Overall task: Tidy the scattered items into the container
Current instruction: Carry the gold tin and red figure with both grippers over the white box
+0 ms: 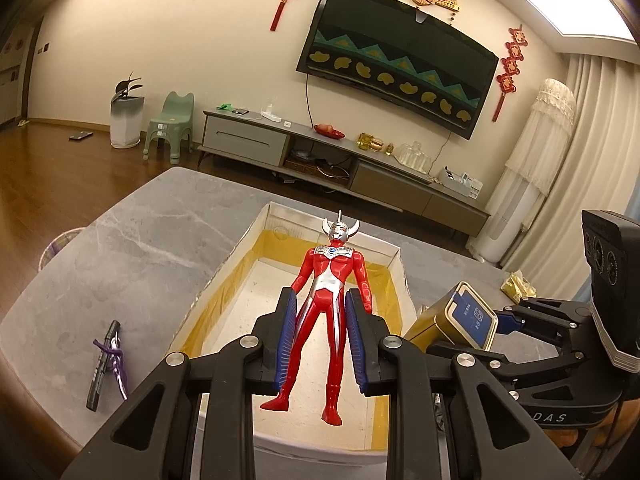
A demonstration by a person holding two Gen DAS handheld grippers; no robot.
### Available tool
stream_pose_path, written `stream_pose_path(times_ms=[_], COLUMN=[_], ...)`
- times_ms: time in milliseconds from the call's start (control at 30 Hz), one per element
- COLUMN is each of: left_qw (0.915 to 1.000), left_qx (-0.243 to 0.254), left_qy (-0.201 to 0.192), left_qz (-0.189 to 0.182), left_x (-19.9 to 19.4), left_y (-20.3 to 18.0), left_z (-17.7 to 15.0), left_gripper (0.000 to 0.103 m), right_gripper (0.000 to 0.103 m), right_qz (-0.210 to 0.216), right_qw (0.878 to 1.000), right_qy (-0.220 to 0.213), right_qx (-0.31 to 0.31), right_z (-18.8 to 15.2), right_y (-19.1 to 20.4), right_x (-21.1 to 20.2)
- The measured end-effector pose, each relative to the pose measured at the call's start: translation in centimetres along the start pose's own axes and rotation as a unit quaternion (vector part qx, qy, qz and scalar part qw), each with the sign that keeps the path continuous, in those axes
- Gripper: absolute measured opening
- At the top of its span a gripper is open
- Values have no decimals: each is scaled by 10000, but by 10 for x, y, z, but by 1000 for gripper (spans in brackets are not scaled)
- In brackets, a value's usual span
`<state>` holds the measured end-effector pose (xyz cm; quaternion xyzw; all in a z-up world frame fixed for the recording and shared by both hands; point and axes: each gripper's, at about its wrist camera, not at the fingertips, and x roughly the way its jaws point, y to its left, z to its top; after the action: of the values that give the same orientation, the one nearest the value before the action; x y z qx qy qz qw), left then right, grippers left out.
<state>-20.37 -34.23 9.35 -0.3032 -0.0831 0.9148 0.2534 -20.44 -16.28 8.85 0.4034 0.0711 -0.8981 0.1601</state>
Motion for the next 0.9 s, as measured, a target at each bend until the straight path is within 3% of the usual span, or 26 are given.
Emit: stream_pose_path(times_ms=[600,900], left_qw=[9995,9980], left_qx=[243,383], left_qy=[192,503], left_qz=[74,88], left_x=[27,49], left_y=[-3,-4], left_z=[14,20], left_gripper=[26,26], right_gripper=[54,54], right_qz=[-2,-126], right_qw=[10000,9996], right_qy=[67,269], right_qx=[-8,1], right_z=[20,26], right_y=[-10,-24], right_x=[25,52])
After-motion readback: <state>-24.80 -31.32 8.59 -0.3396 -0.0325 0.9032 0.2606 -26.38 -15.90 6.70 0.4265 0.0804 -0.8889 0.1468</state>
